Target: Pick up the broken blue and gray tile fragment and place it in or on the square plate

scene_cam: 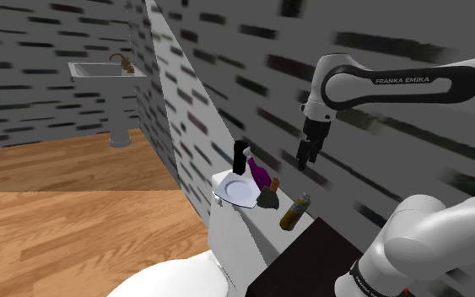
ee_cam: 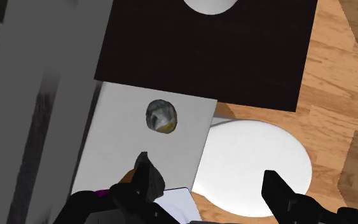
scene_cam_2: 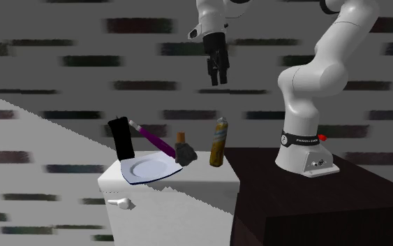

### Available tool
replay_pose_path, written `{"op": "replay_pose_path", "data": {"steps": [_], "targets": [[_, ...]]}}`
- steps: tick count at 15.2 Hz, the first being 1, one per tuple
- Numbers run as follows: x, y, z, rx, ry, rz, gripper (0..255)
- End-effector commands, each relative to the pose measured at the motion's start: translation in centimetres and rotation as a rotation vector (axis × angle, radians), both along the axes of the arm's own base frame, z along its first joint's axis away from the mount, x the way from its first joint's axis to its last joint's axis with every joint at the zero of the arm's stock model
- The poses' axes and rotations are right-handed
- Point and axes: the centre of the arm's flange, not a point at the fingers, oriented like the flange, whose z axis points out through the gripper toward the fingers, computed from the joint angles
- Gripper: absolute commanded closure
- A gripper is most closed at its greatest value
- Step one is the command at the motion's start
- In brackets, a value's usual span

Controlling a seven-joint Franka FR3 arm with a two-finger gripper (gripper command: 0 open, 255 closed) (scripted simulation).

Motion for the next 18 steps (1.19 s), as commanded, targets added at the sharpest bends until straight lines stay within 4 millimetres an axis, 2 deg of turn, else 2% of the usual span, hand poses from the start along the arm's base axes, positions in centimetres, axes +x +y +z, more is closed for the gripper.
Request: {"op": "replay_pose_path", "data": {"steps": [1,18], "targets": [[0.8,-0.9,-2.3,0.000,-0.001,0.020,0],[8.1,-5.3,-23.1,0.002,0.011,0.178,0]]}}
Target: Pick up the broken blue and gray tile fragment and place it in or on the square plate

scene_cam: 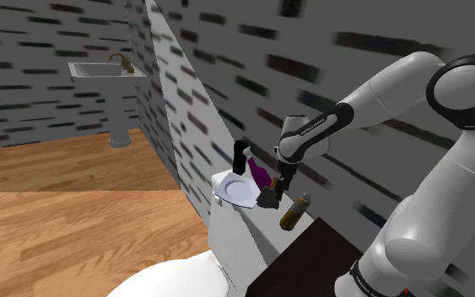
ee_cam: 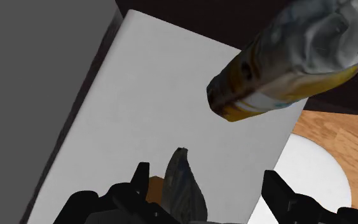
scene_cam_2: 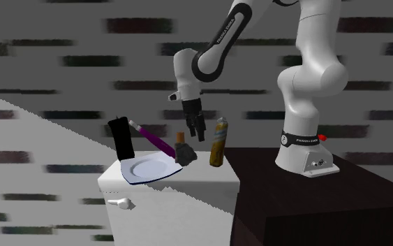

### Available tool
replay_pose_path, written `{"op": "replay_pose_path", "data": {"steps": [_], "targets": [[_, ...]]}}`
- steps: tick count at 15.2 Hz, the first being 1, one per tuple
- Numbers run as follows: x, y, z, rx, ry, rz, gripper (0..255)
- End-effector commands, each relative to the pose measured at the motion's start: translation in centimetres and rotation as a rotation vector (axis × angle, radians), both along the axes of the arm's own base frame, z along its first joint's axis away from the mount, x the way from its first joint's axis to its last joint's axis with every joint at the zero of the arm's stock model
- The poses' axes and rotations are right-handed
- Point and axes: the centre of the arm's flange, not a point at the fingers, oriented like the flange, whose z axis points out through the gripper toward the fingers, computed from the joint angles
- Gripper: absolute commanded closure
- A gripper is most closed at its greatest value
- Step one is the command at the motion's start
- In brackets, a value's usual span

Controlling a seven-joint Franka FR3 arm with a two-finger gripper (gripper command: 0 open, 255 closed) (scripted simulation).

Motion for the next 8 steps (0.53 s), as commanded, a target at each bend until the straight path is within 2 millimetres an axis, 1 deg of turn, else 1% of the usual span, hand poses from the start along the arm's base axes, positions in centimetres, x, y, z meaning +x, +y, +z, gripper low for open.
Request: {"op": "replay_pose_path", "data": {"steps": [1,2,8], "targets": [[1.0,-0.6,-2.6,-0.001,0.000,0.020,0],[1.0,-0.6,-2.7,-0.001,0.000,0.021,0],[0.5,-0.4,-5.8,-0.001,0.000,0.021,0]]}}
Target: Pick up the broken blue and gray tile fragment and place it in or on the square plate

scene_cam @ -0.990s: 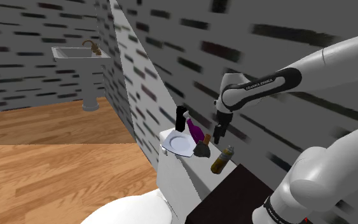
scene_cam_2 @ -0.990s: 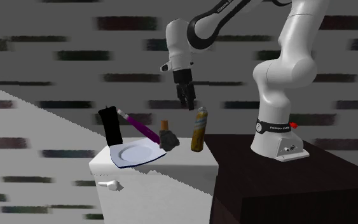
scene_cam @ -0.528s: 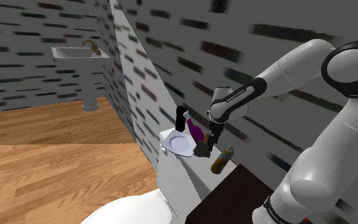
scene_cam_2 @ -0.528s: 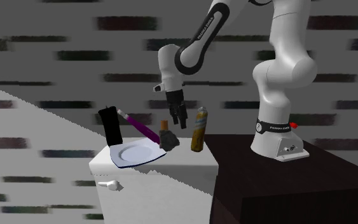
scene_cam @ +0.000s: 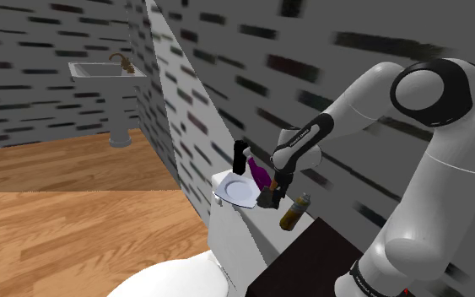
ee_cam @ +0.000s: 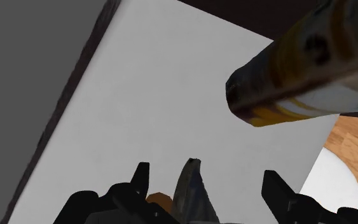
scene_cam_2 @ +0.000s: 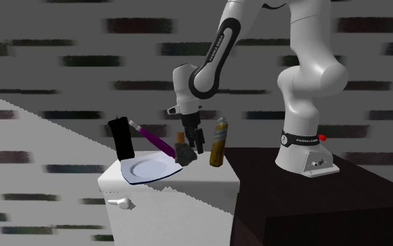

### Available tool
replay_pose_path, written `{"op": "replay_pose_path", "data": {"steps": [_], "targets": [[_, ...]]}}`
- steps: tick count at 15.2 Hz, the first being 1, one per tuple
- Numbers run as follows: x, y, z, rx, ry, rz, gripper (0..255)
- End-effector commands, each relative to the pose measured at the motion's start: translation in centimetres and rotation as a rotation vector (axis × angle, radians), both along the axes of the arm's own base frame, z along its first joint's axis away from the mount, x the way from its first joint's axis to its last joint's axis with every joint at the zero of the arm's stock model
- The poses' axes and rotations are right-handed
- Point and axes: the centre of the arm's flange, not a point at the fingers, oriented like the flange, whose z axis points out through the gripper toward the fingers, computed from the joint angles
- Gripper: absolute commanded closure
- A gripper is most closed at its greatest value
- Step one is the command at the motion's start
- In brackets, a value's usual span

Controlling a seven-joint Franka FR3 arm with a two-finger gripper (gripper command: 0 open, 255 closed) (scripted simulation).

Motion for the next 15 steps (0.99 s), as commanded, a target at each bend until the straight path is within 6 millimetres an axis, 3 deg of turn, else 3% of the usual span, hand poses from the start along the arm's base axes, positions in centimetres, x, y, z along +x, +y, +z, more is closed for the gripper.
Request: {"op": "replay_pose_path", "data": {"steps": [1,9,10,15], "targets": [[-0.08,0.00,-1.28,0.000,-0.001,0.000,0],[-0.08,0.00,-1.28,0.000,-0.001,0.000,0],[-0.09,0.00,-1.28,0.000,-0.001,0.000,255],[-0.09,0.00,-1.28,0.000,-0.001,0.000,255]]}}
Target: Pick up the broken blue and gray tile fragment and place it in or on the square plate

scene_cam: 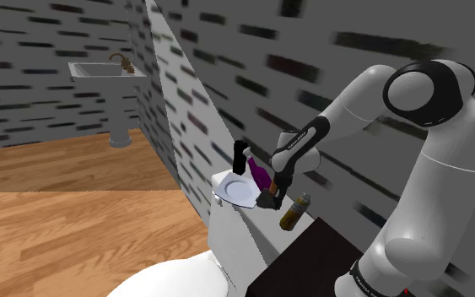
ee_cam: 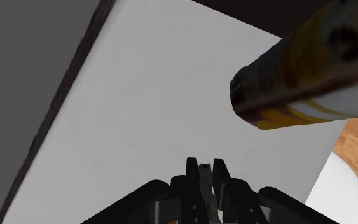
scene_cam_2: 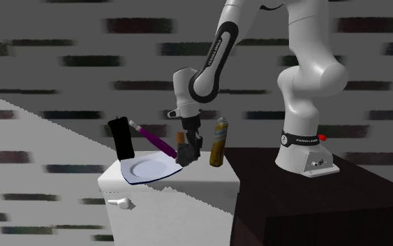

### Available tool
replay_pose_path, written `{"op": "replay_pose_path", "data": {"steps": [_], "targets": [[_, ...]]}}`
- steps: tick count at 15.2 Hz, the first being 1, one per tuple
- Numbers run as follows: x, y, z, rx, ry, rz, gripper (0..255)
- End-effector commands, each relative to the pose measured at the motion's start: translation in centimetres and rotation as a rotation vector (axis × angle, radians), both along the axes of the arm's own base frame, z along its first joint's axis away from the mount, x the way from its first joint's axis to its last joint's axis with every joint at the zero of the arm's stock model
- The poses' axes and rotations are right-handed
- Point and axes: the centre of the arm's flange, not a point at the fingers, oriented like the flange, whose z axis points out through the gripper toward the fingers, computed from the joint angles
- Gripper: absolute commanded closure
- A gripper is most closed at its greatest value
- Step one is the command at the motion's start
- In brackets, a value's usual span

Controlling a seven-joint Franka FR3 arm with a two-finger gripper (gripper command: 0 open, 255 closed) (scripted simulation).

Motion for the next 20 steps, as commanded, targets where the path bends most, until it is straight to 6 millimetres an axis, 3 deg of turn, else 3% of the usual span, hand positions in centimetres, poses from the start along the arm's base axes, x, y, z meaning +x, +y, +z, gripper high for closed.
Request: {"op": "replay_pose_path", "data": {"steps": [1,4,20], "targets": [[0.0,0.0,0.0,0.000,0.000,0.000,255],[0.0,0.0,0.0,0.000,0.000,0.000,255],[0.0,0.0,8.4,0.000,0.000,0.000,255]]}}
